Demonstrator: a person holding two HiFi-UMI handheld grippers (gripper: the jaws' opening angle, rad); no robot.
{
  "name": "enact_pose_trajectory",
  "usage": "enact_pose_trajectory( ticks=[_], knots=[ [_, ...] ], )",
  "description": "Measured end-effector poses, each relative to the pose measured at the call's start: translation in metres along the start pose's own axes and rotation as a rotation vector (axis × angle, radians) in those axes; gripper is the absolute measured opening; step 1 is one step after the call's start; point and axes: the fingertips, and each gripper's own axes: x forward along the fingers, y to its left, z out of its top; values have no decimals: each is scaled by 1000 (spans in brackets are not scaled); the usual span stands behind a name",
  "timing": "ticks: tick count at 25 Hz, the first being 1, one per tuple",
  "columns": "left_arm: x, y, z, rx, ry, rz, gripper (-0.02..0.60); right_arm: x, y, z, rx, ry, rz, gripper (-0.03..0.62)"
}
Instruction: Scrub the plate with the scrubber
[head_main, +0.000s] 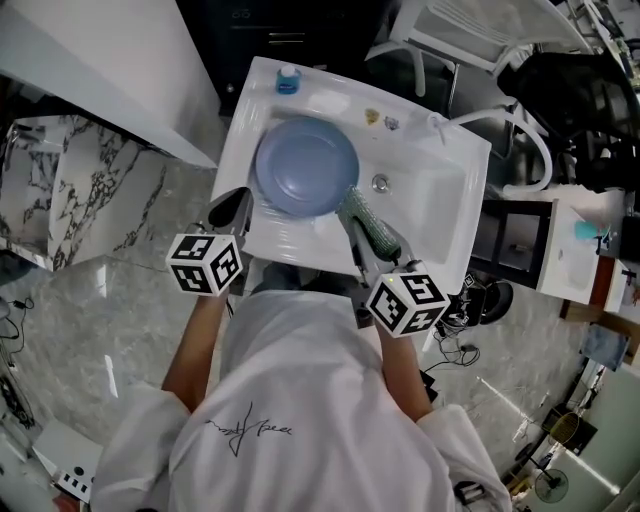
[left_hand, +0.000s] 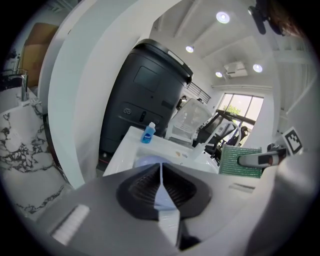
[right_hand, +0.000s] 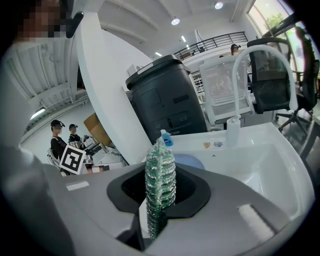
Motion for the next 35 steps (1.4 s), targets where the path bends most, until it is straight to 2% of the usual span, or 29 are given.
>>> enact_pose_trajectory(
  ticks=[5, 10, 15, 21, 25, 31, 35],
  knots=[
    [11, 5, -16, -48, 44, 2, 32, 3, -7, 1, -3, -2, -14, 50],
    [26, 11, -35, -130, 97, 23, 34, 15, -22, -2, -20, 23, -18, 51],
    [45, 17, -49, -196, 138, 56, 34, 37, -36, -7, -41, 72, -3, 51],
    [57, 31, -67, -271, 182, 142, 35, 73, -58, -14, -99, 150, 14, 51],
    [63, 34, -75, -318, 199, 169, 37, 97, -75, -18, -110, 195, 6, 49],
    [72, 36, -85, -377, 222, 203, 54, 133, -93, -23, -148, 265, -12, 49],
    [76, 40, -85, -386, 225, 222, 55, 159, -101, -29, -169, 322, -28, 49]
  ],
)
